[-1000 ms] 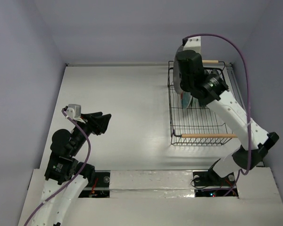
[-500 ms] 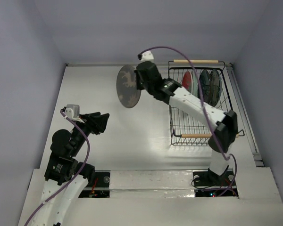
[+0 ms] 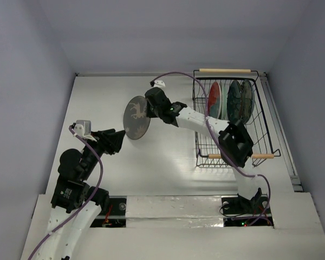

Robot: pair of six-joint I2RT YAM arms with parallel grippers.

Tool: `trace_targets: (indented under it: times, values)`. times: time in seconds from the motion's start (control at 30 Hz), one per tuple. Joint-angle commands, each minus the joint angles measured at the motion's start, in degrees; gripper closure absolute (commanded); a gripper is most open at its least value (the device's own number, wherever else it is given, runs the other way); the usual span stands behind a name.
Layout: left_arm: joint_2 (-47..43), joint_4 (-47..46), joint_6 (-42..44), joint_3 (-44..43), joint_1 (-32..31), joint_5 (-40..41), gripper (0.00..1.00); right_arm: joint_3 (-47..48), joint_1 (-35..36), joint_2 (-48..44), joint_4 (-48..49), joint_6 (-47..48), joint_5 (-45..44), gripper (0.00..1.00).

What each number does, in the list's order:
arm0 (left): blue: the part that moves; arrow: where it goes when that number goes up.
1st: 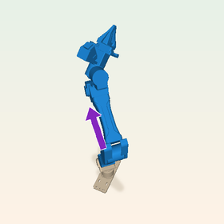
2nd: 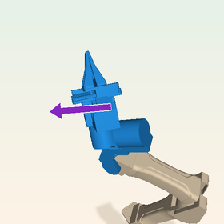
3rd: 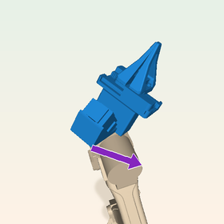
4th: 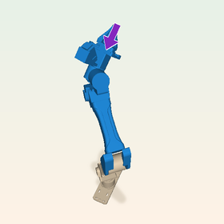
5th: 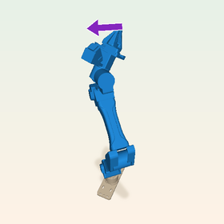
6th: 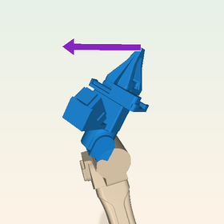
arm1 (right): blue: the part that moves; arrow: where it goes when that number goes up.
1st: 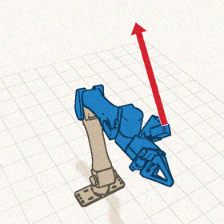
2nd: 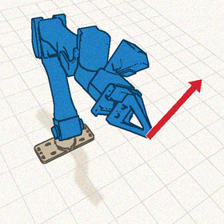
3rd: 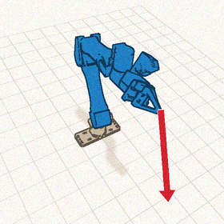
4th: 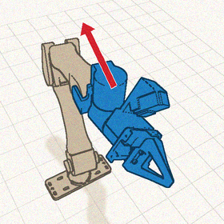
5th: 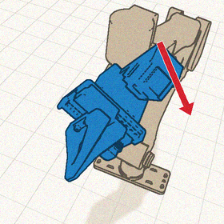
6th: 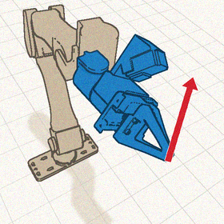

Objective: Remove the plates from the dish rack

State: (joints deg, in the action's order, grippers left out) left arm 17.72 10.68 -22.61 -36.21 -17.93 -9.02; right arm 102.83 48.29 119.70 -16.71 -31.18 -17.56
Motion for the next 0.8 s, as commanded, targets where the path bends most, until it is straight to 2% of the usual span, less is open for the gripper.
trace_targets:
  times: [0.0,0.2,0.4,0.57,0.63,0.77]
  values:
    - [-0.23,-2.06,-0.24,-1.06,-0.26,-0.56,0.52,-3.85,-0.22,-3.60,10.64,-5.73,-2.21,0.96]
    - [0.04,-2.06,-0.24,-1.06,-0.26,-0.74,0.52,-13.43,-0.22,-4.21,12.66,-8.54,-3.62,0.77]
    - [0.39,-2.15,-0.24,-1.06,-0.26,-0.92,0.52,-18.62,-0.22,-4.04,13.11,-9.07,-3.27,0.67]
    - [0.48,-2.24,-0.24,-1.06,-0.26,-1.18,0.52,-18.28,-0.22,-2.28,11.17,-8.37,-1.95,0.61]
    - [0.57,-2.15,-0.24,-0.97,-0.26,-1.09,0.52,-17.58,-0.22,-1.32,9.95,-8.20,-1.77,0.53]
    - [0.65,-2.15,-0.24,-1.06,-0.26,-1.09,0.52,-17.22,-0.22,-0.43,8.45,-7.41,-2.21,0.50]
